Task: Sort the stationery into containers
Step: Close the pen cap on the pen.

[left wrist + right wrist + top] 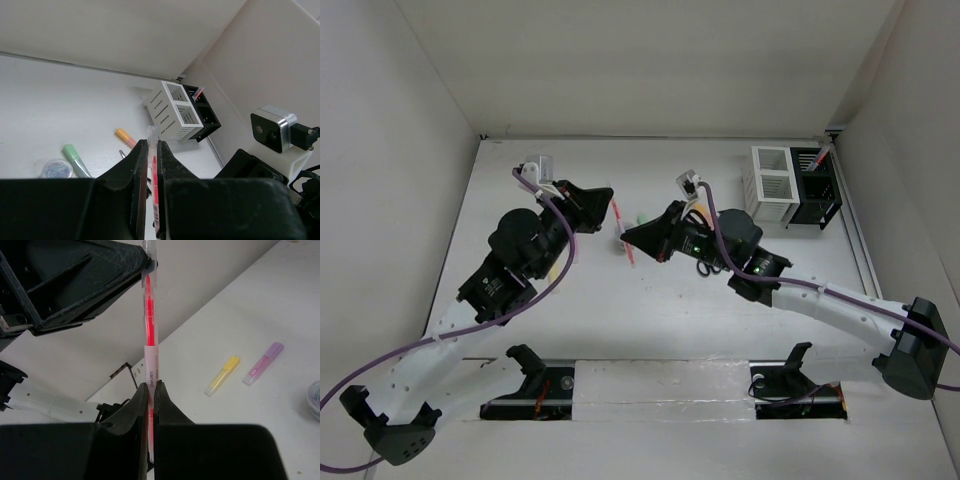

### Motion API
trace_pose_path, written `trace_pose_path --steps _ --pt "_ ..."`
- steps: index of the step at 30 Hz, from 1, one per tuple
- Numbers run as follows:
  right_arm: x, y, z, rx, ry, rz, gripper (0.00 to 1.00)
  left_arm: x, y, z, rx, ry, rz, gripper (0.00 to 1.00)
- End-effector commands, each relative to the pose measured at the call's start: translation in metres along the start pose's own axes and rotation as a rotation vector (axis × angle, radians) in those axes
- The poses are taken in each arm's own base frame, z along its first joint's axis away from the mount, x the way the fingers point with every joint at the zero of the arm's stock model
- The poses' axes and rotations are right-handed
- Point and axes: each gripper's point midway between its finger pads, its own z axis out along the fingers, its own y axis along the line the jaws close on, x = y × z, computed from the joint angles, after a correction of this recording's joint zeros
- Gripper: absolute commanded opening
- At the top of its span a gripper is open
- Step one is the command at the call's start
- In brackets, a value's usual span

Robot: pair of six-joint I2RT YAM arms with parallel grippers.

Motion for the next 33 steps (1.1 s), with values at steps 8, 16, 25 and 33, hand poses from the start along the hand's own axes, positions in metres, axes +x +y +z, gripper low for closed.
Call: trace_pose_path --steps 8,16,25,33 --pt "-0.054 0.037 0.001 -0.077 -0.140 0.042 0.00 -0.005 -0.012 -0.001 0.084 -0.051 -0.024 0.00" --pt "-0.082 0.054 -0.004 -0.123 -0.236 0.133 0.00 0.000 -0.010 -0.003 0.102 -0.062 -0.029 0.00" --pt "-0.118 0.065 -0.004 -0.146 -0.363 0.167 0.00 0.011 -0.018 0.002 0.145 -0.011 -0.010 0.00" --pt "-0.131 0.063 0.000 -0.190 -0.343 0.154 0.00 0.010 -0.024 -0.001 0.163 -0.022 0.015 0.00"
